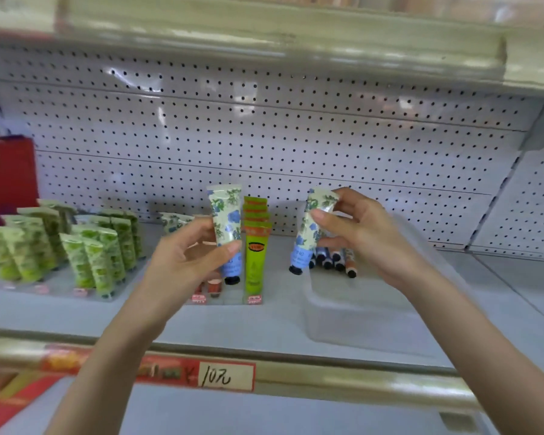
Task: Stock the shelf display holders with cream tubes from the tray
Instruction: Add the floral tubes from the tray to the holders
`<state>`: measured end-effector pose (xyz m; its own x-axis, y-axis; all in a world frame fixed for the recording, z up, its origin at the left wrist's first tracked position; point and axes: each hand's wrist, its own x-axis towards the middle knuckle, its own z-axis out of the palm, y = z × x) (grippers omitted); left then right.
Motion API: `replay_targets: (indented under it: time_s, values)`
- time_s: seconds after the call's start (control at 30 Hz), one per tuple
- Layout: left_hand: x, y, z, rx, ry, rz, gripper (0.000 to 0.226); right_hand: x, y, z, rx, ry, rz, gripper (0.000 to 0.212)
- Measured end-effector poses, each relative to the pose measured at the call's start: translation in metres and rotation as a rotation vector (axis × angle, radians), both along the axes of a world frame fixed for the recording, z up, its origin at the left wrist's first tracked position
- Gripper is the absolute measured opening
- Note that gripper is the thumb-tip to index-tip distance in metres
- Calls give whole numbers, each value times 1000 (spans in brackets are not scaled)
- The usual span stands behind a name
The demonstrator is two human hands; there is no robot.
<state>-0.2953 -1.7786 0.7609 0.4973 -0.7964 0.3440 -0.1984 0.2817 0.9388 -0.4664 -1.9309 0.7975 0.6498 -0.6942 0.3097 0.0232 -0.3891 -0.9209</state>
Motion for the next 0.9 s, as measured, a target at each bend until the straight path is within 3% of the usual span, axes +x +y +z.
replay_targets:
  time_s: [0.27,0.6,0.9]
  values:
    - [59,38,-3,-5,1,24,17,47,35,11,-21,-8,24,6]
    - [164,100,1,72,-75,21,20,167,84,12,-110,5,25,10]
    - [198,111,-10,107,-107,-99,20,243,67,-16,-420,463,-125,21]
